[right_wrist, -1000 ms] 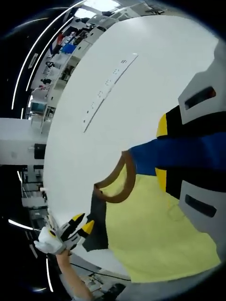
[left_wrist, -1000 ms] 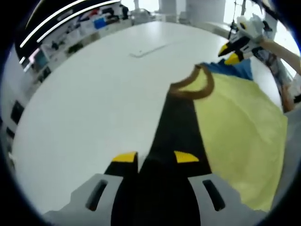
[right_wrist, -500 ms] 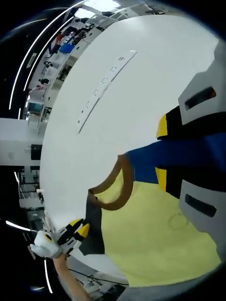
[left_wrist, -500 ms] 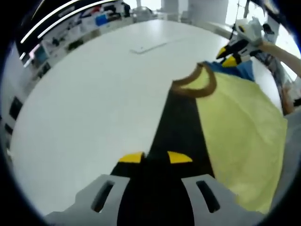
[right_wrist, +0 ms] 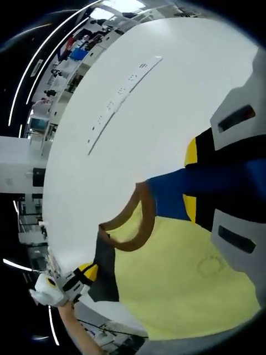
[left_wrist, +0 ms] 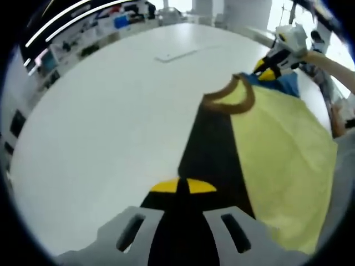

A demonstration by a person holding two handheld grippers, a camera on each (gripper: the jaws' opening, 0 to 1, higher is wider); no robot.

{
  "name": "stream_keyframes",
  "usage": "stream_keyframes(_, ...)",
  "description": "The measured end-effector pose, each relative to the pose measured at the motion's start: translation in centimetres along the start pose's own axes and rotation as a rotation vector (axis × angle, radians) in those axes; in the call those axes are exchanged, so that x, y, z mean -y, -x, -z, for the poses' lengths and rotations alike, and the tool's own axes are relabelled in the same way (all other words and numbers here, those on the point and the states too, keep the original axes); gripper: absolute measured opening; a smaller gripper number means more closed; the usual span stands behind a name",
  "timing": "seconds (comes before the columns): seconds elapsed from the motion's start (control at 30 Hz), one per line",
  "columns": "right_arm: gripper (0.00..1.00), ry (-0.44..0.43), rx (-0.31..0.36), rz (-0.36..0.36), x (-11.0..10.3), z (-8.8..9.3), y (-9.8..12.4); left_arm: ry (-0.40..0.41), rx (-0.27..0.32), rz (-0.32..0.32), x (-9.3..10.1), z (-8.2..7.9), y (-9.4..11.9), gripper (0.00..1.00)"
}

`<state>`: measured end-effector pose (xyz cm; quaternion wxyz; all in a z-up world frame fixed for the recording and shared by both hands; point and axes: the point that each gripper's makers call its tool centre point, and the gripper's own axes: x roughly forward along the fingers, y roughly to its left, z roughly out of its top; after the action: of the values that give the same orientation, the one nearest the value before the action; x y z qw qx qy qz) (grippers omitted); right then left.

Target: Fold the garment on the visible template until the final outline fits inside the template.

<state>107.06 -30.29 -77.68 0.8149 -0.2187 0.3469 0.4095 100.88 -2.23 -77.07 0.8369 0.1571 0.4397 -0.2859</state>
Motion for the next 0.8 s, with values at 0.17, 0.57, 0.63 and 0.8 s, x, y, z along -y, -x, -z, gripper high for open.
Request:
stream_keyframes(0.17, 0.13, 0.008, -0.005, -0.001, 0.05, -0.09, 0.00, -0.006, -0.004, -0.006, -0.06, -0.02, 0.02, 0.00)
stream_keyframes(0.57, 0.04, 0.014, -0.017, -0.006, -0.09, 0.06, -0.10, -0.004, -0.007, -0.007, 0.06, -0.08, 0.04, 0.00)
stream_keyframes(0.63, 0.03, 0.015, -0.017, -0.007, -0.12, 0.02, -0.10, -0.004, -0.006, -0.006, 0.04, -0.10, 0.03, 0.00)
stream_keyframes(0.8, 0.02, 0.026, -0.023, -0.002, -0.03, 0.04, -0.15, -0.010, -0.007, -0.013, -0.16, -0.24, -0.03, 0.00)
